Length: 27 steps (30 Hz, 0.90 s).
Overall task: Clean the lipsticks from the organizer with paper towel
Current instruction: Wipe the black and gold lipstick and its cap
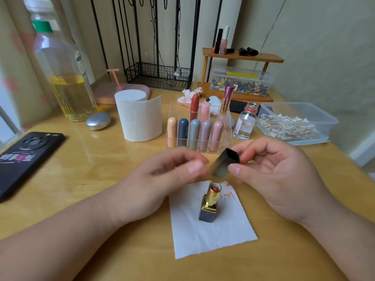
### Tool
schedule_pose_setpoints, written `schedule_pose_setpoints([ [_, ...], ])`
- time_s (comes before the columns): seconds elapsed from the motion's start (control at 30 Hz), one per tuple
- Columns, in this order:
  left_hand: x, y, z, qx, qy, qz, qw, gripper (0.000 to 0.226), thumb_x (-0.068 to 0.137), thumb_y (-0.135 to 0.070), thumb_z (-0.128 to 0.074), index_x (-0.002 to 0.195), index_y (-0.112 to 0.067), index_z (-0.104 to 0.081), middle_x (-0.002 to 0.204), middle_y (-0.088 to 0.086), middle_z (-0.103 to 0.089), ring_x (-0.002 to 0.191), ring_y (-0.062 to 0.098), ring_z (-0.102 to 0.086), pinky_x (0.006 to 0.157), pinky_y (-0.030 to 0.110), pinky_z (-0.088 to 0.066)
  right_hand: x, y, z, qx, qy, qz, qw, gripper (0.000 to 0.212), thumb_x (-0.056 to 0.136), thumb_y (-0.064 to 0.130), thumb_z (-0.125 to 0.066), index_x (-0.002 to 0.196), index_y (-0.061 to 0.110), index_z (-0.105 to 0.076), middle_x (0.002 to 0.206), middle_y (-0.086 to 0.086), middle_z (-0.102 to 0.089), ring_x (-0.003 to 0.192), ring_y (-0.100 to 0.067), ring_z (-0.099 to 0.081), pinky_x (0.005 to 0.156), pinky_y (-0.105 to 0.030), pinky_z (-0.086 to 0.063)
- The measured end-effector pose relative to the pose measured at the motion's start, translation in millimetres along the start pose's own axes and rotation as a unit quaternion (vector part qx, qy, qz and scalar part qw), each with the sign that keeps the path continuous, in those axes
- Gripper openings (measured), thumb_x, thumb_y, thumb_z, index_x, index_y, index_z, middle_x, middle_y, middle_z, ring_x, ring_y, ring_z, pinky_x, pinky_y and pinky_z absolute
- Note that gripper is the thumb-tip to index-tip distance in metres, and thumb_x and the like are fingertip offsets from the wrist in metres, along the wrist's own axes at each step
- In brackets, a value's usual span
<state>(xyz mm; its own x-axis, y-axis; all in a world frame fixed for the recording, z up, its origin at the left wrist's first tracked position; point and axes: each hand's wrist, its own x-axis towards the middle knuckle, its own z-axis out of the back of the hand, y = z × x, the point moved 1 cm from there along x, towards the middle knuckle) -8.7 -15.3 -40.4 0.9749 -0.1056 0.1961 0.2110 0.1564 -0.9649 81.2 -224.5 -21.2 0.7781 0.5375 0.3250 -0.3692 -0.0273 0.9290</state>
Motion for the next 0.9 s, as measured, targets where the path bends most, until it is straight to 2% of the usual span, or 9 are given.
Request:
schedule_pose_setpoints([
  [0.07,6.1,4.8,-0.4,-0.024,-0.055,0.000,0.998,0.031,0.088,-0.032,-0.065,0.112,-0.014,-0.070,0.099,0.012,-0.068,0.089,0.013,-0.061,0.081,0.022,-0.050,-1.0,-1.5,-4.7,-0.006,0.007,0.012,1.000,0.031,0.073,-0.011,-0.077,0.075,0.016,-0.063,0.099,-0.011,-0.071,0.092,-0.028,-0.070,0.077,-0.040,-0.060],
  [0.17,12.7,13.9,-2.4,0.083,-0.072,-0.034,0.993,0.031,0.083,-0.024,-0.072,0.114,-0.021,-0.070,0.101,0.005,-0.065,0.090,0.017,-0.062,0.081,0.028,-0.051,0.1,-1.8,-11.2,-0.017,0.003,0.030,0.999,0.033,0.073,-0.015,-0.076,0.076,0.015,-0.061,0.097,-0.008,-0.071,0.090,-0.027,-0.071,0.074,-0.040,-0.061],
  [0.3,14.8,17.5,-3.0,0.202,-0.083,-0.086,0.972,0.036,0.079,-0.041,-0.077,0.112,-0.028,-0.070,0.101,-0.006,-0.063,0.090,0.019,-0.061,0.077,0.025,-0.048,0.7,-6.4,-19.1,-0.004,0.002,0.018,1.000,0.030,0.071,-0.018,-0.076,0.080,0.005,-0.059,0.095,-0.008,-0.071,0.087,-0.025,-0.071,0.073,-0.031,-0.060],
  [0.43,17.4,15.8,-5.7,0.183,-0.126,-0.082,0.971,0.025,0.076,-0.042,-0.081,0.098,-0.034,-0.072,0.089,-0.007,-0.067,0.075,0.012,-0.060,0.070,0.032,-0.051,-0.3,-3.1,-17.0,-0.022,0.021,-0.008,1.000,0.034,0.076,-0.018,-0.073,0.087,0.013,-0.062,0.096,-0.006,-0.070,0.086,-0.025,-0.071,0.077,-0.036,-0.061],
  [0.57,14.9,18.0,-1.0,0.117,-0.127,-0.022,0.985,0.030,0.070,-0.047,-0.085,0.093,-0.034,-0.070,0.083,0.003,-0.071,0.074,0.031,-0.062,0.071,0.046,-0.053,1.6,8.7,8.4,-0.190,-0.003,-0.042,0.981,0.026,0.079,-0.006,-0.075,0.088,0.017,-0.068,0.084,-0.002,-0.069,0.073,-0.019,-0.065,0.067,-0.029,-0.057],
  [0.67,12.3,17.3,0.9,0.063,-0.117,-0.013,0.991,0.026,0.071,-0.034,-0.083,0.092,-0.027,-0.068,0.085,0.008,-0.073,0.081,0.039,-0.064,0.077,0.053,-0.053,-6.3,22.9,15.1,-0.223,0.116,-0.125,0.960,0.023,0.076,0.007,-0.081,0.086,0.024,-0.070,0.077,0.002,-0.069,0.062,-0.014,-0.054,0.058,-0.025,-0.051],
  [0.77,12.1,17.6,0.5,0.041,-0.109,-0.004,0.993,0.021,0.073,-0.026,-0.080,0.090,-0.023,-0.067,0.088,0.008,-0.074,0.086,0.038,-0.067,0.083,0.056,-0.053,-18.7,28.5,-0.6,-0.269,0.234,-0.192,0.914,0.040,0.064,0.039,-0.088,0.096,0.041,-0.063,0.080,0.011,-0.065,0.057,-0.008,-0.052,0.057,-0.030,-0.050],
  [0.83,12.2,18.1,-0.2,0.041,-0.101,0.002,0.994,0.021,0.075,-0.028,-0.080,0.091,-0.023,-0.067,0.088,0.008,-0.074,0.086,0.036,-0.069,0.084,0.058,-0.053,-23.6,24.1,-15.3,-0.341,0.224,-0.172,0.897,0.036,0.063,0.052,-0.084,0.087,0.042,-0.059,0.073,0.021,-0.060,0.053,-0.001,-0.049,0.054,-0.023,-0.045],
  [0.9,12.3,18.2,-0.6,0.047,-0.094,0.004,0.994,0.022,0.076,-0.032,-0.080,0.092,-0.023,-0.066,0.088,0.007,-0.074,0.086,0.036,-0.069,0.083,0.060,-0.053,-25.0,20.2,-26.0,-0.312,0.179,-0.151,0.921,0.026,0.071,0.043,-0.083,0.076,0.033,-0.059,0.061,0.017,-0.057,0.048,-0.002,-0.045,0.050,-0.016,-0.036],
])
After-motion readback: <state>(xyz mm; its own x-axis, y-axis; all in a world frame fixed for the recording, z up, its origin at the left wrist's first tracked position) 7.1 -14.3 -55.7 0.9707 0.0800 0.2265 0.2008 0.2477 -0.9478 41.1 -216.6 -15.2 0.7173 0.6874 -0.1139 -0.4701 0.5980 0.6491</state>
